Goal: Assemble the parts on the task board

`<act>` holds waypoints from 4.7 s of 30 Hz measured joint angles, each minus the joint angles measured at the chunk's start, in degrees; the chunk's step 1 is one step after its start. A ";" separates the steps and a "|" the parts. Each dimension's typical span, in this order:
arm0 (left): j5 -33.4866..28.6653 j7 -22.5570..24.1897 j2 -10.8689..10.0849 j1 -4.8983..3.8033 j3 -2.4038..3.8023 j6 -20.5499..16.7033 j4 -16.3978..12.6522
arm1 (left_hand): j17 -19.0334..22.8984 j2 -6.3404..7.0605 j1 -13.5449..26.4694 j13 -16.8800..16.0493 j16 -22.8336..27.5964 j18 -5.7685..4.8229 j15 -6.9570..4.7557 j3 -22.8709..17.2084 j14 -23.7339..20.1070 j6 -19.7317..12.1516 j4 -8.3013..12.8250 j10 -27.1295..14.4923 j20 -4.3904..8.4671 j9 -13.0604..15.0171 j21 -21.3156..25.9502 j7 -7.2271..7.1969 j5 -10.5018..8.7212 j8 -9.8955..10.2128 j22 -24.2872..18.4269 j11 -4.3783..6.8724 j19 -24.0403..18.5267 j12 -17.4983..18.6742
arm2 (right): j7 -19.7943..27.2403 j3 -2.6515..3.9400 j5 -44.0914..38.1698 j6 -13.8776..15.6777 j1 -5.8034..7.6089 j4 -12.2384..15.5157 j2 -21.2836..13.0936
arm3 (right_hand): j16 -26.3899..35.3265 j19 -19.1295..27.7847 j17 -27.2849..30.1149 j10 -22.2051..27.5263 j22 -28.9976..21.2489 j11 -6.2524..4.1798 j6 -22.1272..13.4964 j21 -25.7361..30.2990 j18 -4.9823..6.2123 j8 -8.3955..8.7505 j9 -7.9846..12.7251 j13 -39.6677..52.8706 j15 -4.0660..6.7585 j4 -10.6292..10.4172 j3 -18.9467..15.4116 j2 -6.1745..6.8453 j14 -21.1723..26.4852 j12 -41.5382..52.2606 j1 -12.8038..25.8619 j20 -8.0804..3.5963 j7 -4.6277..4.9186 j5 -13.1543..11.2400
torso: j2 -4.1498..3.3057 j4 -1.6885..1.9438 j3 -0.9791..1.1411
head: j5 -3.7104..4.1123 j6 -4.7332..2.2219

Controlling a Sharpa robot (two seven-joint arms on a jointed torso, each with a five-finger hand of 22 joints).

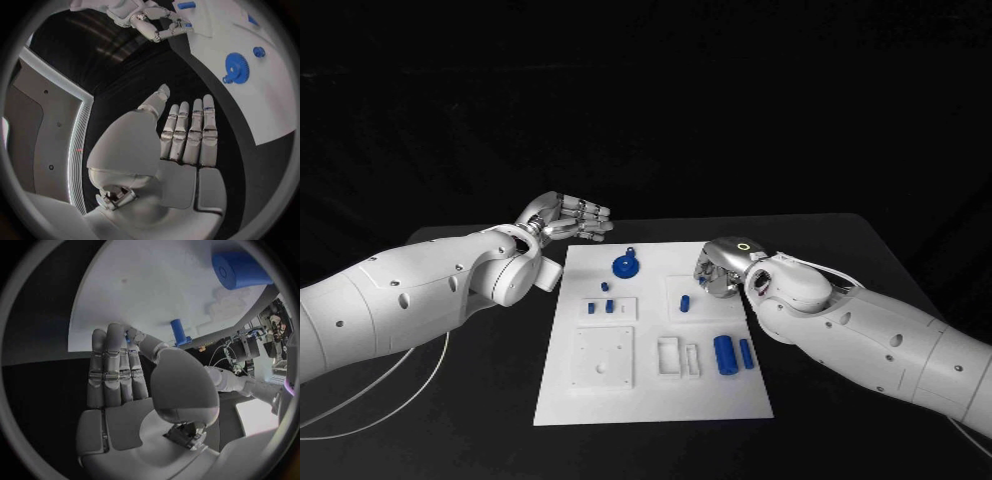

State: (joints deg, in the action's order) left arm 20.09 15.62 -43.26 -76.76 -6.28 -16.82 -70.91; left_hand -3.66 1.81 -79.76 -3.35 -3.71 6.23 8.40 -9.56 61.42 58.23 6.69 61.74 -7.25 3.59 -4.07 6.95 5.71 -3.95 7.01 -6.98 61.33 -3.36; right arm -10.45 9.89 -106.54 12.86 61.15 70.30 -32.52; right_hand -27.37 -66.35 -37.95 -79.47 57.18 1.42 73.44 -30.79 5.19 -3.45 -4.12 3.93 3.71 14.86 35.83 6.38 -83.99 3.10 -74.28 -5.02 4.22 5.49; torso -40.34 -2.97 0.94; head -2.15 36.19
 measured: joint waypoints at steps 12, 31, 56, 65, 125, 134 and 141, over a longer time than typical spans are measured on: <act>-0.01 -0.02 0.17 0.00 0.00 0.04 0.71 | 0.00 0.00 0.00 0.00 0.00 0.00 0.00 0.00 0.00 0.00 0.00 0.00 0.00 0.00 0.00 0.00 0.32 0.00 -0.09 0.00 0.00 0.00 | -0.25 4.71 0.90 -0.42 -0.14 0.46 -0.68 | 0.00 -0.62 0.08 -0.21 2.85 -0.22 0.41 2.73 -0.01 0.00 -0.29 -0.01 0.01 0.02 0.01 0.02 -0.01 0.22 -0.01 0.00 -0.01 -0.01 | 0.03 -0.07 0.00 | -0.25 -0.19; -0.01 -0.02 0.10 0.00 0.00 0.06 0.95 | 0.00 0.00 0.00 0.00 0.00 0.00 0.00 0.00 0.00 0.00 0.00 0.00 0.00 0.00 0.00 0.00 0.32 0.00 -0.21 0.00 0.00 0.00 | -0.46 6.39 3.78 -0.22 -0.67 8.23 -2.54 | 0.01 -3.27 0.32 -0.39 7.96 -0.40 0.39 8.27 -0.34 0.13 -0.22 -0.04 -0.02 0.02 -0.01 -0.08 -0.03 0.22 0.11 0.01 -0.01 0.40 | 0.00 -0.10 0.04 | -1.72 -0.36; -0.19 0.03 0.58 0.00 0.00 -0.13 0.45 | 0.00 0.00 0.00 0.00 0.00 -0.01 0.00 0.00 0.00 0.00 0.00 0.00 0.00 0.00 0.00 0.00 0.32 0.00 -0.35 0.00 0.00 0.00 | -0.76 -1.83 0.41 -0.53 -0.92 18.00 1.45 | 0.02 -4.18 0.38 -0.38 10.50 -0.39 0.25 10.71 -0.41 -0.03 -0.30 -0.03 -0.06 0.10 -0.10 -0.26 -0.07 0.20 0.30 -0.08 -0.07 0.78 | 0.09 -0.07 -0.12 | -6.05 0.90; -0.36 0.03 0.92 0.00 0.00 -0.17 0.20 | 0.00 0.00 0.00 0.00 0.00 -0.01 0.00 0.00 0.00 0.00 0.00 0.00 0.00 0.00 0.00 0.00 0.32 0.00 -0.43 0.00 0.00 0.00 | -0.98 -4.90 -1.84 -0.72 -0.95 16.09 4.16 | 0.02 -4.60 0.38 -0.37 11.27 -0.39 0.24 11.31 -0.42 -0.02 -0.28 -0.03 -0.14 0.33 0.00 -0.26 -0.14 0.20 0.30 -0.09 -0.07 0.78 | -0.07 0.13 -0.07 | -6.64 1.46; -1.10 -0.05 1.09 0.00 0.00 -0.04 0.41 | -0.01 0.00 0.00 0.00 0.00 -0.01 0.00 0.00 0.00 0.00 0.00 0.00 0.00 0.00 0.00 0.00 0.32 0.00 -0.99 0.00 0.00 0.00 | -0.89 -7.09 -4.12 -2.44 -1.68 15.16 5.32 | -0.19 -5.62 0.47 -0.78 13.43 -0.39 0.26 14.04 -0.47 0.10 -0.36 -0.08 -0.02 0.76 -0.12 -0.48 -0.01 0.14 0.52 -0.08 0.11 1.39 | -0.03 -0.05 -0.02 | -7.93 3.18; -1.11 -0.07 1.09 0.00 0.00 -0.03 0.43 | -0.01 0.00 0.00 0.00 0.00 -0.01 0.00 0.00 0.00 0.00 0.00 0.00 0.00 0.00 0.00 0.00 0.32 0.00 -0.98 0.00 0.00 0.00 | -0.98 -7.10 -4.21 -2.81 -1.69 14.87 5.61 | -0.19 -5.62 0.47 -0.78 13.42 -0.39 0.25 14.04 -0.48 0.14 -0.37 -0.08 -0.03 0.80 -0.17 -0.48 -0.01 0.14 0.52 -0.08 0.11 1.38 | -0.02 -0.03 -0.05 | -7.90 3.31; -1.12 -0.10 1.15 0.00 0.00 -0.03 0.37 | 0.00 0.00 0.00 0.00 0.00 -0.01 0.00 0.00 0.00 0.00 0.00 0.00 0.00 0.00 0.00 0.00 0.32 0.00 -1.34 0.00 0.00 0.00 | -1.32 -7.67 -4.64 -3.09 -1.62 13.80 6.64 | -0.19 -5.62 0.52 -0.79 14.05 -0.39 0.08 14.73 -0.50 -0.02 -0.35 -0.05 -0.03 0.81 -0.17 -0.48 -0.01 0.15 0.52 -0.07 0.09 1.38 | -0.02 -0.02 -0.12 | -7.72 3.46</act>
State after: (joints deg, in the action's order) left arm 18.97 15.51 -42.11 -76.76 -6.28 -16.84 -70.53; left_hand -3.66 1.81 -79.76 -3.36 -3.72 6.22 8.40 -9.56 61.42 58.23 6.69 61.74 -7.25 3.59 -4.07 6.95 6.03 -3.95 5.68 -6.98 61.32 -3.36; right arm -11.77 2.22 -111.18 9.76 59.53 84.10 -25.88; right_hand -27.56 -71.96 -37.43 -80.26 71.23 1.03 73.52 -16.06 4.69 -3.47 -4.48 3.88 3.68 15.67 35.66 5.91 -84.01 3.25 -73.76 -5.10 4.31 6.87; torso -40.36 -2.98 0.82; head -9.88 39.64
